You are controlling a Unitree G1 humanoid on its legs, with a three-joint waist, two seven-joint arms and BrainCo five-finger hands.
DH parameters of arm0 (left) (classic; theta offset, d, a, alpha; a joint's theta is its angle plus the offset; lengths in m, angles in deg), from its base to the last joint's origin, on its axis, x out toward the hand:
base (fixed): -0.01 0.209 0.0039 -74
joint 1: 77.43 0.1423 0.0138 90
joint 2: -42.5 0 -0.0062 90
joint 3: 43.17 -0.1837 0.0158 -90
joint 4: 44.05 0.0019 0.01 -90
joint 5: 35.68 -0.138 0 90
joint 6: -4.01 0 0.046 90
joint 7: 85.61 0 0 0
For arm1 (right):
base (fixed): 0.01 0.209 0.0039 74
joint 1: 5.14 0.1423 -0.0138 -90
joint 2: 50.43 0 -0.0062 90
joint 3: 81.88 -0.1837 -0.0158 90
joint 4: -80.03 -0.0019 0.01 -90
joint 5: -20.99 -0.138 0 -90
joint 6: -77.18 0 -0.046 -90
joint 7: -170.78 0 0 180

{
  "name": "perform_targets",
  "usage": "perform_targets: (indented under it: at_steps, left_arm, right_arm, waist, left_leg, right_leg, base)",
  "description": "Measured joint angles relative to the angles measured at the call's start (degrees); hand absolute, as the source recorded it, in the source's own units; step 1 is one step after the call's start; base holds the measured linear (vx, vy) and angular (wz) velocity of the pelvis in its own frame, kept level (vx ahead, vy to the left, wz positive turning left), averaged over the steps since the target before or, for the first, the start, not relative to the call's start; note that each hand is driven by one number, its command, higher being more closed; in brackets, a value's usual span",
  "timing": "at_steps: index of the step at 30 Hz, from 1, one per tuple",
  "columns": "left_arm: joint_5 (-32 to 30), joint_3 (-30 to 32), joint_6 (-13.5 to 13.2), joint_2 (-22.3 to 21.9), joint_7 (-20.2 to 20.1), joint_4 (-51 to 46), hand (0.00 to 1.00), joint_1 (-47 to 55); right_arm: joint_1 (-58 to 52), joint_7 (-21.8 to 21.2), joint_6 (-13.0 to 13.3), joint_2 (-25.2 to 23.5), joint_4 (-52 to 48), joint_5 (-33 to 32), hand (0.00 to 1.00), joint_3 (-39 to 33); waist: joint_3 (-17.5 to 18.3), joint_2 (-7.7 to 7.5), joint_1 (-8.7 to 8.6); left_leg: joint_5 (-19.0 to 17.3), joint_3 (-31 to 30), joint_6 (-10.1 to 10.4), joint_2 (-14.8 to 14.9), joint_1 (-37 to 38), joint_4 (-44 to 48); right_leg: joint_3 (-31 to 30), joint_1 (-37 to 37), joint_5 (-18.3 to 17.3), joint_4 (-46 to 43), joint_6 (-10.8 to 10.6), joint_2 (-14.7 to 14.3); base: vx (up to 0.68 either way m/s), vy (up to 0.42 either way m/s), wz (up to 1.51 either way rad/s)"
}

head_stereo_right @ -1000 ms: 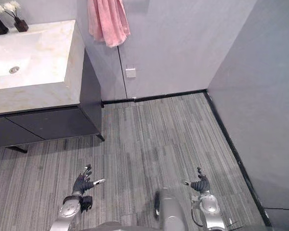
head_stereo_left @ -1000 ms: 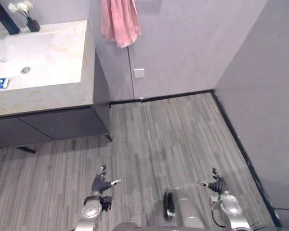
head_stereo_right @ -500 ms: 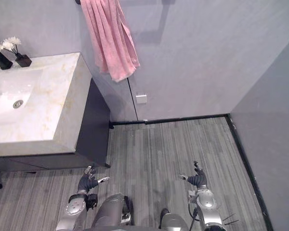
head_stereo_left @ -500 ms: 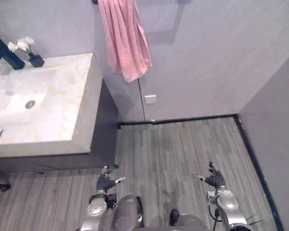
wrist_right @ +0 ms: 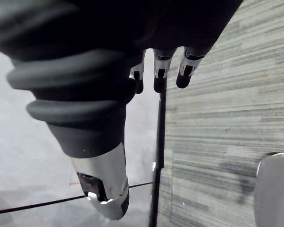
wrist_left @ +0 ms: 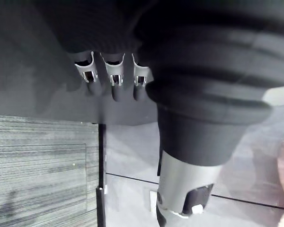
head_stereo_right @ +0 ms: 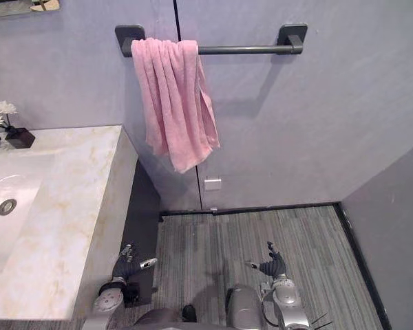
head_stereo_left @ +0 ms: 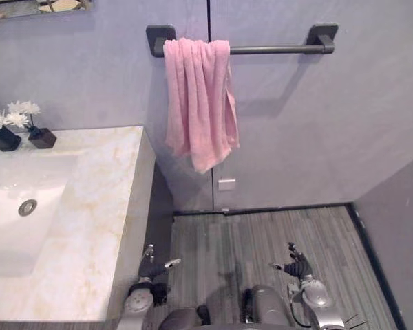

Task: Organize washtable

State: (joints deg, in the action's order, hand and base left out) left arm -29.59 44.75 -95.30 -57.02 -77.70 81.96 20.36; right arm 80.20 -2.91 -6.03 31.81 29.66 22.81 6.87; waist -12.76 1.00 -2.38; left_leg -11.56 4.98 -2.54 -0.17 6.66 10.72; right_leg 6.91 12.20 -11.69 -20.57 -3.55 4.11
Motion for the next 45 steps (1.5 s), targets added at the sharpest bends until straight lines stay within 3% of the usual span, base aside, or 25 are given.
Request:
perform_targets:
  at_steps: [1,2,4,5,6,8,10,12,13,14,15,18,19,27,36,37,45]
  left_arm:
    - [0.0,0.0,0.0,0.4,0.0,0.4,0.0,0.1]
    - [0.0,0.0,0.1,-0.1,0.0,1.1,0.0,0.1]
    - [0.0,0.1,0.0,-0.6,0.0,0.5,0.0,0.7]
    - [0.0,0.3,0.0,-1.2,-0.2,0.3,0.0,0.6]
    - [0.0,0.5,0.0,-2.2,-0.2,-0.8,0.0,0.8]
    - [0.0,0.5,0.0,-3.0,-0.2,-2.7,0.0,2.6]
    - [0.1,0.5,0.1,-3.7,-0.2,-2.8,0.0,2.6]
    - [0.1,0.5,0.0,-3.8,-0.2,-3.3,0.0,2.3]
    - [0.2,0.4,0.0,-3.8,-0.2,-3.9,0.0,2.3]
    - [0.3,0.4,0.0,-4.0,-0.2,-5.2,0.0,2.3]
    - [0.5,0.4,0.0,-3.9,-0.2,-5.6,0.0,2.3]
    - [0.5,0.4,0.0,-2.4,-0.2,-11.2,0.0,2.4]
    - [0.4,0.4,0.0,-2.1,-0.2,-12.6,0.0,2.5]
    - [-2.2,0.5,-1.2,-0.4,1.0,-28.1,0.0,4.4]
    - [-10.8,-0.5,-1.3,4.0,3.5,-29.2,0.0,-2.5]
    - [-11.6,-1.2,-1.3,4.5,3.6,-29.1,1.0,-3.5]
    - [-15.9,-4.8,-1.2,6.2,3.4,-24.1,1.0,-8.8]
  right_arm:
    - [-1.1,0.0,0.0,-0.1,0.0,0.0,0.0,0.0]
    - [-1.7,0.0,-0.1,0.4,0.3,-0.1,0.0,-0.2]
    - [-2.3,0.0,-0.3,0.1,0.3,-0.3,0.0,-1.1]
    - [-2.6,0.0,-0.4,-0.1,-0.8,-0.3,0.0,-1.1]
    - [-3.6,0.0,-0.5,-0.5,-1.8,-1.1,0.0,-0.8]
    - [-4.2,0.1,-0.3,-1.3,-3.1,-2.0,0.0,-0.6]
    - [-3.6,0.3,-0.3,-1.7,-3.0,-2.4,0.0,-1.2]
    - [-1.7,0.8,-0.4,-1.6,-2.8,-2.6,0.0,-1.4]
    - [-1.2,1.1,-0.3,-1.6,-2.8,-2.7,0.0,-2.3]
    - [-1.5,1.2,-0.3,-1.4,-2.9,-2.7,0.0,-3.5]
    - [-1.6,1.2,-0.4,-1.6,-2.4,-2.7,0.0,-3.8]
    - [-3.4,1.2,-0.5,-2.7,-2.4,-2.7,0.0,-4.6]
    - [-3.7,1.2,-0.5,-2.8,-2.4,-2.7,0.0,-4.6]
    - [-3.8,0.9,-0.1,-3.2,-2.4,-2.3,0.0,-4.5]
    - [-4.7,-0.5,0.6,-1.1,-2.2,-1.2,0.0,-2.2]
    - [-4.9,-0.5,0.6,-0.9,-2.1,-1.1,0.0,-2.2]
    - [-4.5,-1.4,0.6,-0.9,-2.1,0.0,0.0,0.1]
  waist:
    - [0.4,-0.84,-0.03]
    - [0.9,-0.61,-0.1]
    - [1.3,0.34,0.03]
    - [1.2,0.6,-0.17]
    - [1.0,0.75,0.15]
    - [0.7,0.52,0.71]
    - [0.8,0.07,1.75]
    - [0.8,0.51,2.08]
    - [1.0,0.95,1.83]
    - [1.1,2.23,1.46]
    - [1.1,2.82,1.58]
    - [1.4,0.05,1.7]
    - [1.5,-0.15,1.75]
    - [2.6,-0.17,1.54]
    - [3.7,0.32,-0.05]
    - [3.8,0.33,-0.06]
    - [4.8,0.26,-1.77]
  left_leg:
    - [-1.1,-0.5,1.5,-0.3,0.6,0.3]
    - [-2.0,-1.8,2.8,0.4,1.9,0.8]
    - [-2.5,-2.1,3.8,2.1,0.1,6.4]
    - [-2.4,-1.6,4.6,3.4,-3.7,15.5]
    - [-0.8,-0.1,7.8,6.0,-9.0,27.9]
    - [-1.3,2.7,7.3,9.9,-12.4,36.2]
    - [-1.6,3.1,6.7,10.0,-13.4,31.3]
    - [-1.5,0.6,6.8,7.9,-14.3,19.3]
    - [-0.1,-1.7,7.8,6.6,-13.5,11.5]
    - [7.9,-3.2,7.8,6.3,-12.7,3.6]
    - [8.5,-3.4,6.8,6.3,-12.3,3.4]
    - [8.9,-2.4,6.3,3.7,-10.0,0.0]
    - [9.1,-2.2,5.9,3.2,-9.5,-0.9]
    - [11.7,-0.7,5.0,1.8,-3.7,-9.4]
    - [15.8,-1.2,5.2,2.1,-0.6,-16.1]
    - [15.9,-1.2,5.2,2.1,-0.6,-16.1]
    - [16.2,-1.2,4.9,1.5,-1.6,-16.6]
  right_leg:
    - [-1.4,-0.4,7.4,3.5,1.0,-0.2]
    - [-1.4,-1.2,9.9,2.2,2.2,-0.2]
    - [0.5,-2.9,7.4,2.9,3.2,-0.9]
    - [1.7,-4.9,6.0,3.9,3.5,-1.2]
    - [2.8,-8.3,5.1,5.8,4.6,-2.1]
    - [3.5,-12.8,4.4,7.6,5.4,-3.3]
    - [2.7,-14.9,4.1,8.8,5.5,-3.1]
    - [0.9,-15.8,4.2,9.6,5.4,-2.7]
    - [0.6,-16.1,4.0,9.8,5.0,-2.5]
    - [0.1,-17.0,3.0,9.9,3.6,-3.2]
    - [-0.2,-17.5,2.5,9.8,2.9,-3.3]
    - [-1.1,-18.0,1.7,10.0,1.6,-0.3]
    - [-1.3,-18.1,1.7,10.2,1.6,0.1]
    - [-3.3,-20.0,1.6,12.6,1.2,1.0]
    - [-3.6,-20.0,2.2,13.0,1.1,0.0]
    - [-3.6,-20.0,2.3,13.2,1.1,0.0]
    - [-4.2,-20.1,4.3,16.3,0.2,0.1]
  base:
    - [0.46,-0.172,0.54]
    - [0.49,-0.225,0.53]
    - [0.38,-0.225,0.44]
    - [0.31,-0.237,0.58]
    - [0.31,-0.229,0.52]
    - [0.32,-0.183,0.05]
    - [0.27,-0.073,-0.32]
    - [0.28,0.033,-0.44]
    - [0.26,0.114,-0.24]
    - [0.25,0.137,-0.2]
    - [0.29,0.154,-0.08]
    - [0.18,0.124,-0.01]
    - [0.17,0.117,-0.08]
    - [0.04,0.004,-0.08]
    - [-0.05,-0.029,-0.01]
    - [-0.09,-0.004,-0.01]
    - [-0.06,0.011,-0.03]
